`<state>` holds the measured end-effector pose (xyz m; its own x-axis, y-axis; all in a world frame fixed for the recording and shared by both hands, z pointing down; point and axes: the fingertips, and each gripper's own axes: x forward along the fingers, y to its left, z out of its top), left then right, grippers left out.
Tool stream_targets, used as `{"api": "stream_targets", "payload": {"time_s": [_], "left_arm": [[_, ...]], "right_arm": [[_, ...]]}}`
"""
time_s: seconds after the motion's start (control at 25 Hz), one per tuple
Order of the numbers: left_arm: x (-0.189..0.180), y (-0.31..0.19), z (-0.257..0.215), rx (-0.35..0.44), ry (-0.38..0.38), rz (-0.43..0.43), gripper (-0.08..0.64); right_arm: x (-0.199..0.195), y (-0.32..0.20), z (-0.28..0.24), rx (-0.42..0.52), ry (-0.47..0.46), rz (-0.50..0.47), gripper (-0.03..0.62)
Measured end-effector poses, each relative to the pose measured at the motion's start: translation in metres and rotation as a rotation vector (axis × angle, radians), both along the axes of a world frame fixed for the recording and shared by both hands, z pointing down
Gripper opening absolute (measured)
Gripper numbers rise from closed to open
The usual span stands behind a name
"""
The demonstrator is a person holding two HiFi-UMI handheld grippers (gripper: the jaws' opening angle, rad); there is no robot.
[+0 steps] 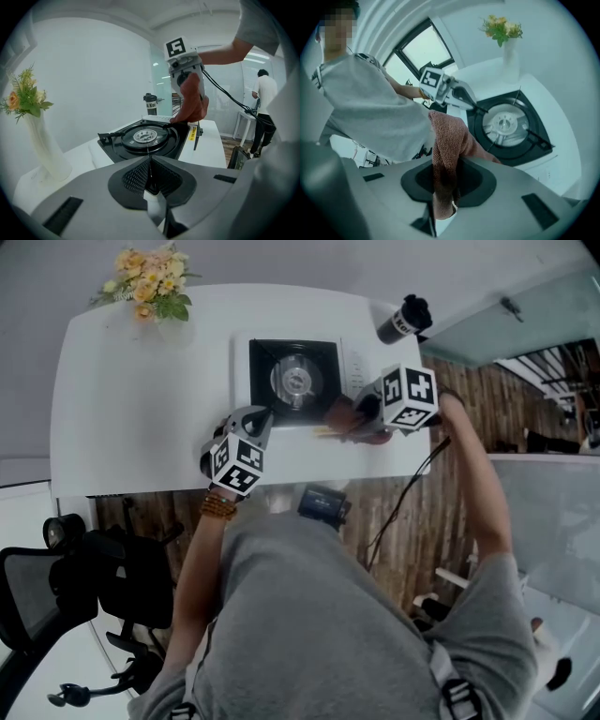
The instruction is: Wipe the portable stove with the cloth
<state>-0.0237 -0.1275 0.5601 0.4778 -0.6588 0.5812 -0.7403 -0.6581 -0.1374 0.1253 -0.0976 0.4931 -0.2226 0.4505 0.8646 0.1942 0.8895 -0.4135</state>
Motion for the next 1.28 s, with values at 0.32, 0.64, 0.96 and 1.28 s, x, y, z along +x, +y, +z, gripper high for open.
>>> {"api": "stream_targets", "payload": {"time_s": [0.32,0.64,0.96,1.28], "left_arm": [[0.0,-0.001,0.001,-0.004,0.002,0.0,0.041],[0.001,0.001,-0.001,-0.002,0.003,-0.002,0.041],[0.0,0.0,0.0,0.003,0.0,-0.004,0.041],[0.0,0.0,0.0,0.006,0.001,-0.003,0.041]], "right_arm": [[-0.091,-0.126,-0.05,0.461,-0.24,0.109,0.083],[-0.113,-0.234,-0.036,1.134,-0.187,0.199,0.083],[-0.113,-0.164,0.056,0.728,-0.025,0.084,0.083],[-0.113,-0.129,0.056,0.627,-0.008,0.034,0.081]]}}
